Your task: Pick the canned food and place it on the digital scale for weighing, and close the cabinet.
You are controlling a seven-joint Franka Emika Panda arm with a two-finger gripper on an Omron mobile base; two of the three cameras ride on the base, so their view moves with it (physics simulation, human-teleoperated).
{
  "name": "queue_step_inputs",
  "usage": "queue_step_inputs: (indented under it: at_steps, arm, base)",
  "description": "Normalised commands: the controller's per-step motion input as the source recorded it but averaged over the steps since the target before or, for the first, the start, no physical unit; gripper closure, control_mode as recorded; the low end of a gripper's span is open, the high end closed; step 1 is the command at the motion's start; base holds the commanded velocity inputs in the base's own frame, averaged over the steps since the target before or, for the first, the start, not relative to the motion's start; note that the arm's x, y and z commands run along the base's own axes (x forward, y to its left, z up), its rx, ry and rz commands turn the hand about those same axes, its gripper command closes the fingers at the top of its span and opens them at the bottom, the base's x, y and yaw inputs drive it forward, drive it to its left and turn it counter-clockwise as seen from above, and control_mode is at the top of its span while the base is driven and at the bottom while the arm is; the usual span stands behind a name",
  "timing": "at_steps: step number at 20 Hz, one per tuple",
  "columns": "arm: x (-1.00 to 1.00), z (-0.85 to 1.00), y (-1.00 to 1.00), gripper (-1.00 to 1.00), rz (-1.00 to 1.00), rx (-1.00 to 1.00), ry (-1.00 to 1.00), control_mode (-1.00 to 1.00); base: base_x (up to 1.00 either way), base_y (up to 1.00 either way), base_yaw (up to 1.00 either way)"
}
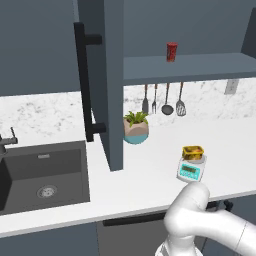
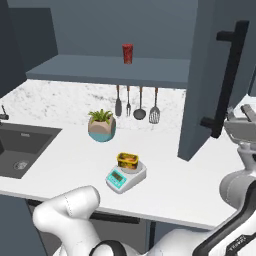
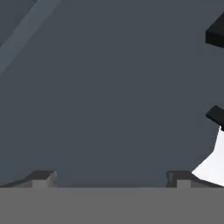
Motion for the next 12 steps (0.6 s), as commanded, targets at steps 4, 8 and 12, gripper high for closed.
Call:
queue_step_inputs:
  at_steps: [4,8,12]
  arm:
    - [0.33,0.09,0.95,-1.0,-0.14,-0.19,0.01,-1.0]
    - [0.7,0.0,0.99,-1.0,-0.27,-0.04,0.05,-1.0]
    - [0.88,0.0,0.99,-1.0,-0.34,0.0,0.07,-1.0]
  base:
    - [0.0,0.0,0.0]
    - [0.0,0.0,0.0]
    - [0.0,0.0,0.0]
